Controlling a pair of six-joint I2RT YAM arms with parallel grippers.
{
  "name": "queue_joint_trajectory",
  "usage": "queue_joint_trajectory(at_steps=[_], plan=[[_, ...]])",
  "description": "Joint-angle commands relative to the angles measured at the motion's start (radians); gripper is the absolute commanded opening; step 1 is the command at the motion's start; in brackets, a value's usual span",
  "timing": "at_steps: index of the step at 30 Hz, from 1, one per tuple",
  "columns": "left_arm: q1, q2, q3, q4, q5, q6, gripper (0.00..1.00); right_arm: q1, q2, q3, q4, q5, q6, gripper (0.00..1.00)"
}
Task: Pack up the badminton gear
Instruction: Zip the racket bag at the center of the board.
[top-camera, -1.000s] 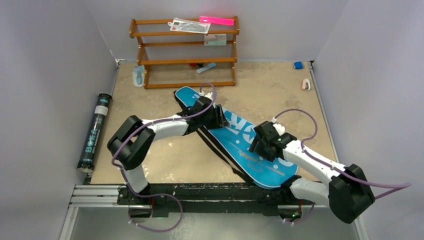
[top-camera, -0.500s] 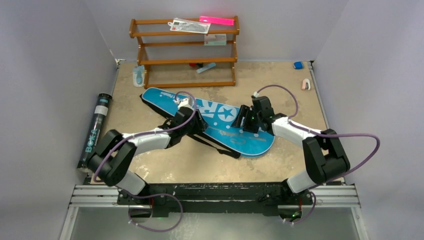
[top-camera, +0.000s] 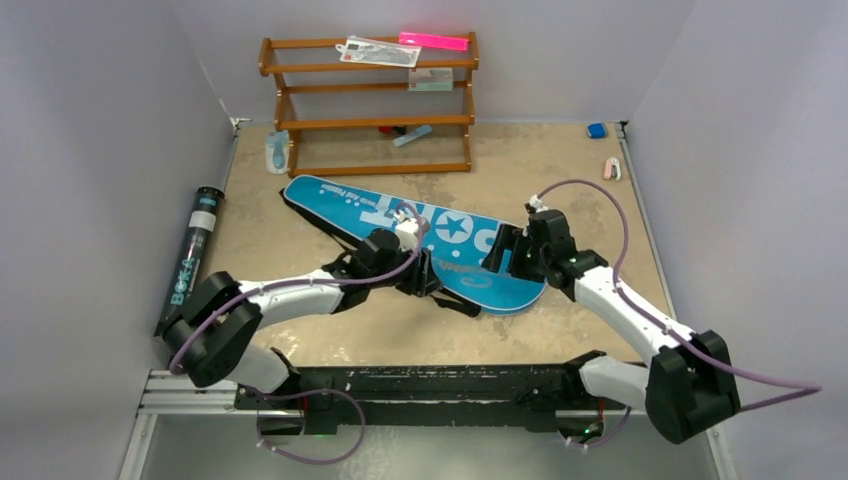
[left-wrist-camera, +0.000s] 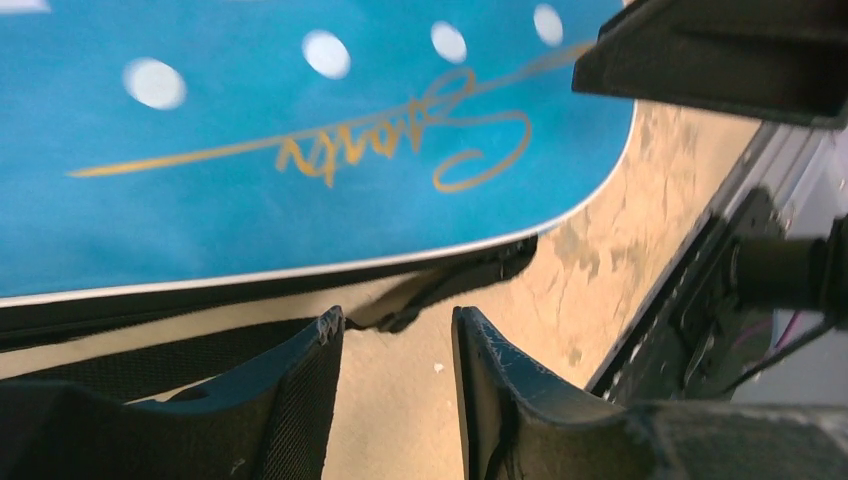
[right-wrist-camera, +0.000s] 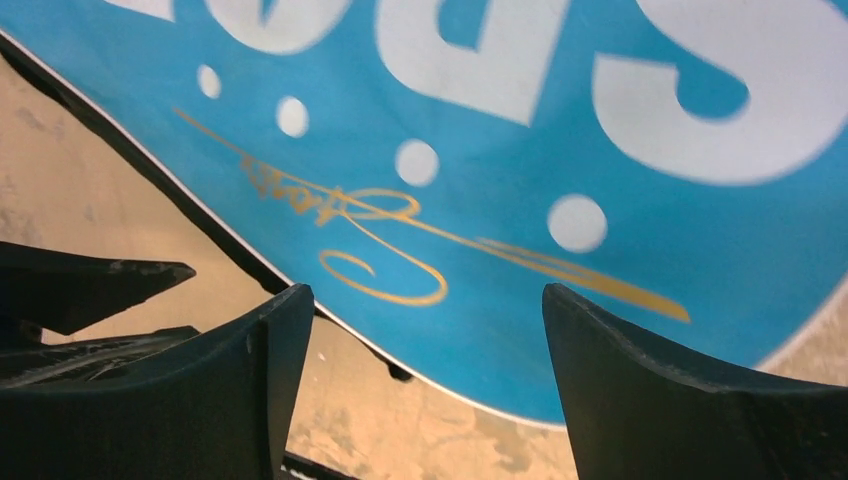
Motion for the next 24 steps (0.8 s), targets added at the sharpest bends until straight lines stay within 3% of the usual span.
queue_joint_trajectory(at_steps=[1,8,14,18,22,24], plan=[[-0.048,0.064,0.024,0.03,0.104,0.156,0.44,-0.021,-0.082,-0.065,-0.143,0.013,0.069,0.87],[-0.069,0.196,0.107,-0.045,0.153,0.224,0.44,-0.023,-0.291,-0.204,-0.28,0.155,0.32,0.9],[-0.073,0.252,0.144,-0.086,0.203,0.206,0.41,-0.023,-0.264,-0.287,-0.118,0.085,0.389,0.88],[-0.076,0.222,0.144,-0.113,0.304,0.189,0.39,-0.023,-0.171,-0.283,-0.042,0.044,0.409,0.87],[-0.079,0.081,0.1,-0.134,0.204,0.185,0.38,-0.023,-0.144,-0.285,-0.01,0.046,0.409,0.87],[-0.078,0.026,0.094,-0.129,0.141,0.203,0.3,-0.023,-0.15,-0.294,0.006,0.043,0.407,0.86]])
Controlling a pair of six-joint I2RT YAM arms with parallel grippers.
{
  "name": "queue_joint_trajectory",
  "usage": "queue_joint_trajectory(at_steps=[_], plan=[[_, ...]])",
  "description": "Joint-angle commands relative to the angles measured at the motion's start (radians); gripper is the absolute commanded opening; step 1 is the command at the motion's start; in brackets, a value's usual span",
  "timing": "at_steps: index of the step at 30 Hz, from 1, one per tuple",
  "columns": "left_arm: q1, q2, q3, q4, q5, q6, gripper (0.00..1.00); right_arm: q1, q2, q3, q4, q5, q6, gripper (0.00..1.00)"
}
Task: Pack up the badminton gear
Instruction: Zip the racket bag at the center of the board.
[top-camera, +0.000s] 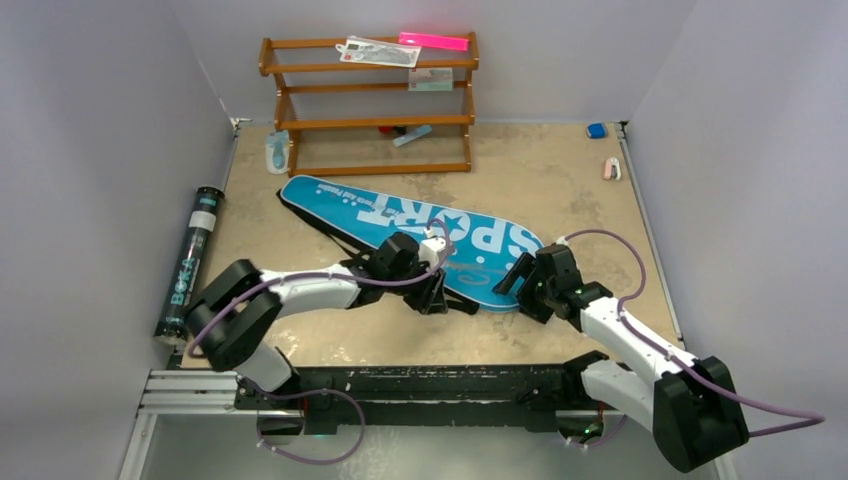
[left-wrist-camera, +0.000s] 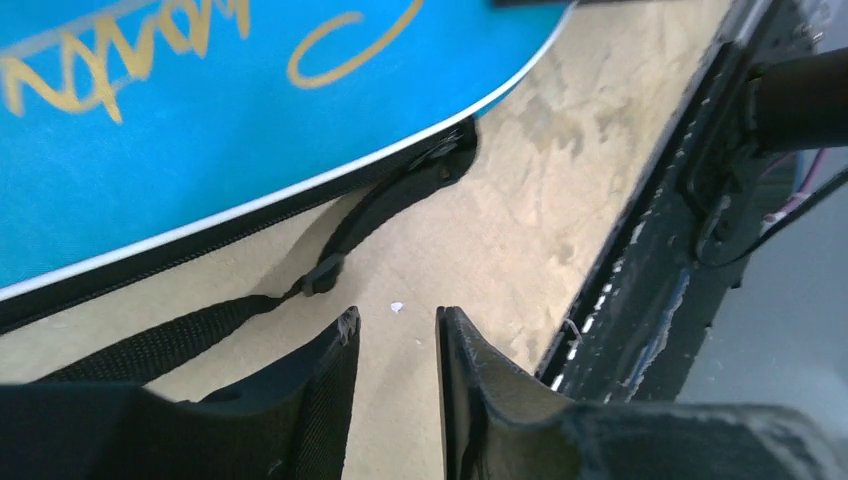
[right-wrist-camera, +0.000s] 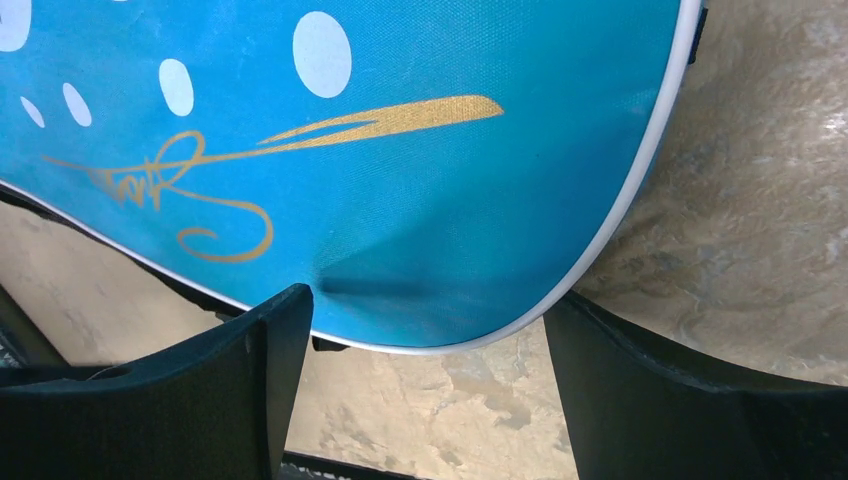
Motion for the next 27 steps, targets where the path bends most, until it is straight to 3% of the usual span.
queue_joint_trajectory(at_steps=[1,3,4,13,27], plan=[[-0.003,-0.156,0.003,0.022,-0.076,0.034,0.24,0.0,0.01,-0.021,0.05,-0.008,0.018,0.86],[-0.002,-0.14,0.047,-0.005,-0.093,0.059,0.02,0.0,0.001,-0.02,0.047,-0.002,0.016,0.85],[-0.002,-0.117,0.08,-0.047,-0.107,0.068,0.0,0.0,-0.004,-0.019,0.043,0.002,0.014,0.85],[-0.003,0.063,0.165,-0.062,-0.219,0.115,0.0,0.0,-0.017,-0.016,0.026,0.02,0.022,0.83],[-0.02,0.135,0.034,0.097,-0.089,0.099,0.0,0.0,0.047,-0.026,0.087,-0.005,0.04,0.81]])
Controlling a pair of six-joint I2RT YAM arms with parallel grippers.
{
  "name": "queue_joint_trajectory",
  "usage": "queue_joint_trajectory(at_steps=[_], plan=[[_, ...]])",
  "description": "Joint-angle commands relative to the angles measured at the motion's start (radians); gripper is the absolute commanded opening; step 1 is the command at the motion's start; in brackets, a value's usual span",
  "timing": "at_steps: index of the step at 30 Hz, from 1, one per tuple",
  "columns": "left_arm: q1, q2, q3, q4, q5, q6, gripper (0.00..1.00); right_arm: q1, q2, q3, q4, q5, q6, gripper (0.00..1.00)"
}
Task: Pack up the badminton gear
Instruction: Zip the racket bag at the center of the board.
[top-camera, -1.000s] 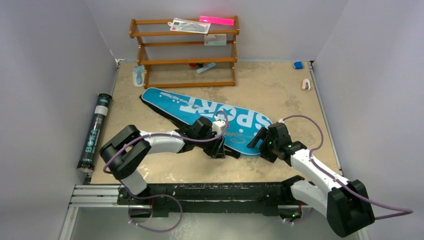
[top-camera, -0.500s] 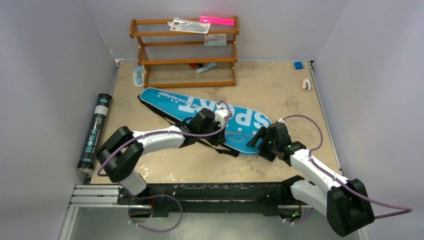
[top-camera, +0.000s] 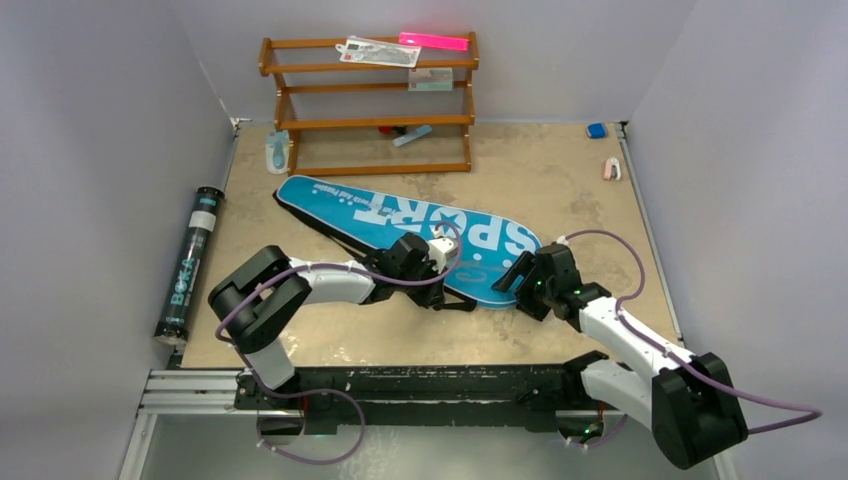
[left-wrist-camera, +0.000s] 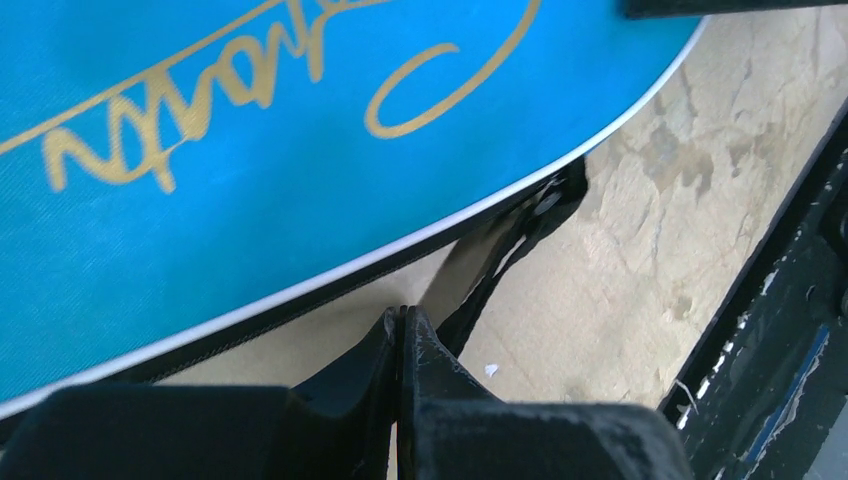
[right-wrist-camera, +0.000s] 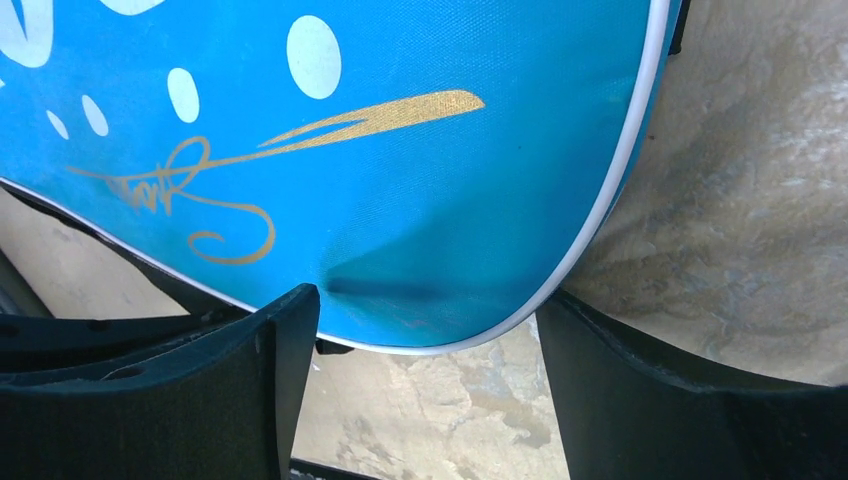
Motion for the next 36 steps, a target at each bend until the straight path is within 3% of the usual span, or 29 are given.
queue_joint_trajectory(at_steps=[1,11,15,30,36], plan=[[-0.022,0.041,-0.005,0.074,0.043,0.013,0.01,0.0,0.036,-0.01,0.031,-0.007,0.016,0.81],[-0.077,0.072,0.062,0.076,-0.005,0.034,0.17,0.0,0.022,-0.014,0.032,-0.016,0.014,0.75],[-0.115,0.113,0.12,0.037,-0.125,0.012,0.17,0.0,0.022,-0.013,0.034,-0.02,0.015,0.75],[-0.2,0.18,0.212,0.011,-0.308,-0.006,0.24,0.0,0.013,-0.023,0.053,-0.05,0.007,0.75],[-0.206,0.208,0.244,0.018,-0.33,-0.017,0.24,0.0,0.017,-0.042,0.072,-0.049,0.014,0.66]])
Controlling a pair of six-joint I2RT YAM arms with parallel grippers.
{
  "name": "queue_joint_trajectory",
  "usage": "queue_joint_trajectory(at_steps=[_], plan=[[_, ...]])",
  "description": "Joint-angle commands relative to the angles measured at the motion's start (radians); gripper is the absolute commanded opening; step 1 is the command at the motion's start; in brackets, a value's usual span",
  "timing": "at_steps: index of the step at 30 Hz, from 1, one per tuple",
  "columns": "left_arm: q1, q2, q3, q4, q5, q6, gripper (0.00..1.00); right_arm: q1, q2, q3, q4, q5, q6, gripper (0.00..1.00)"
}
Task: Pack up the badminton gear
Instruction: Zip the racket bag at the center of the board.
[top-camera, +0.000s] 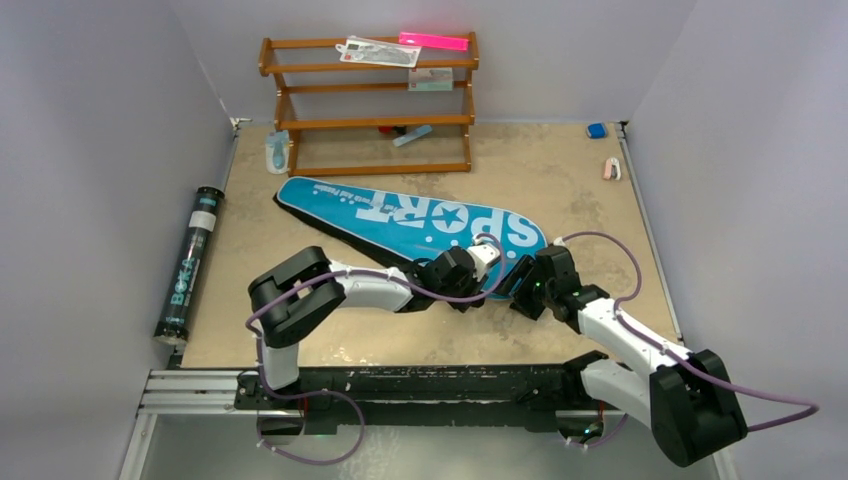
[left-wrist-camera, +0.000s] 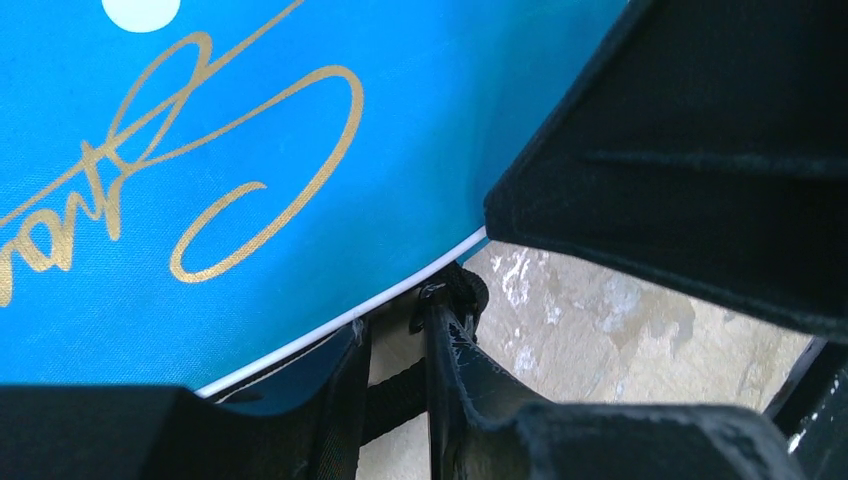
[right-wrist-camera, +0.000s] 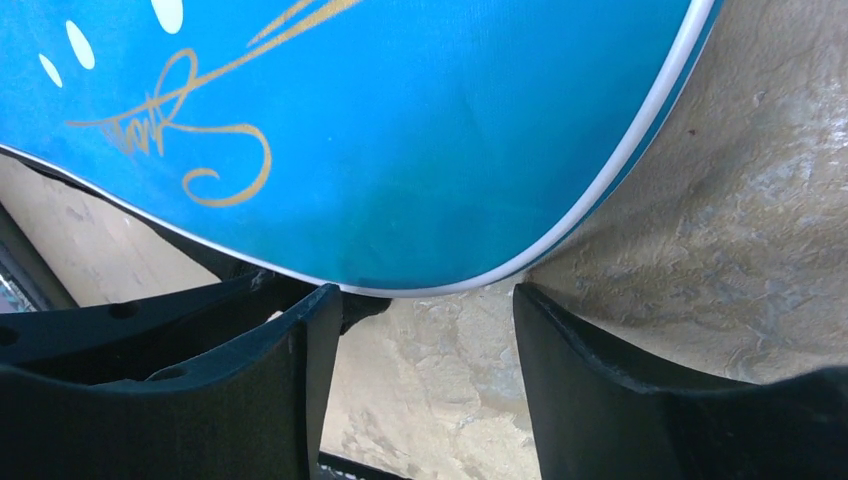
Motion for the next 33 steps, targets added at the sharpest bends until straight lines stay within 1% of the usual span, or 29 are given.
queue_joint_trajectory(at_steps=[1,3,4,7,8,10,11,13,17,19,21,22,25,26,27,29,30,33], plan=[[-0.009,0.038,0.034,-0.009,-0.056,-0.028,0.23,0.0,0.0,-0.021,0.009,0.016,0.014,0.65],[-0.009,0.028,0.02,0.011,-0.07,-0.035,0.22,0.0,0.007,-0.022,0.013,0.062,0.03,0.65],[-0.009,0.02,0.007,0.026,-0.065,-0.037,0.21,0.0,0.013,-0.024,0.019,0.079,0.044,0.68],[-0.009,0.007,-0.014,0.034,-0.037,-0.042,0.15,0.0,0.037,-0.025,0.042,0.092,0.11,0.8],[-0.009,0.004,-0.019,0.03,-0.007,-0.043,0.13,0.0,0.043,-0.03,0.059,0.092,0.138,0.82],[-0.009,-0.006,-0.043,0.043,0.087,-0.034,0.14,0.0,0.046,-0.051,0.116,0.088,0.19,0.81],[-0.009,-0.017,-0.062,0.058,0.125,-0.03,0.17,0.0,0.043,-0.065,0.142,0.08,0.21,0.81],[-0.009,-0.042,-0.101,0.078,0.153,-0.025,0.21,0.0,0.039,-0.08,0.171,0.08,0.237,0.79],[-0.009,-0.076,-0.131,0.09,0.196,0.015,0.27,0.0,0.022,-0.096,0.116,0.15,0.315,0.75],[-0.009,-0.071,-0.113,0.082,0.225,0.038,0.28,0.0,0.004,-0.132,0.12,0.197,0.37,0.7],[-0.009,-0.039,-0.083,0.059,0.257,0.059,0.29,0.0,-0.004,-0.172,0.204,0.223,0.392,0.66],[-0.009,-0.021,-0.066,0.043,0.266,0.065,0.29,-0.001,-0.001,-0.18,0.231,0.239,0.399,0.61],[-0.009,0.014,-0.045,0.047,0.258,0.068,0.28,-0.002,0.03,-0.173,0.259,0.261,0.388,0.4],[-0.009,0.013,-0.046,0.055,0.249,0.065,0.28,-0.002,0.039,-0.166,0.259,0.258,0.382,0.29],[-0.008,0.006,-0.048,0.056,0.227,0.056,0.28,-0.002,0.038,-0.158,0.252,0.252,0.374,0.23],[0.001,-0.019,-0.044,0.04,0.204,0.039,0.28,-0.001,0.011,-0.15,0.226,0.242,0.361,0.07],[0.006,-0.039,-0.043,0.031,0.191,0.028,0.28,-0.002,-0.011,-0.148,0.203,0.243,0.361,0.01],[0.024,-0.121,-0.055,0.009,0.174,-0.007,0.28,-0.002,-0.085,-0.129,0.127,0.243,0.329,0.0]])
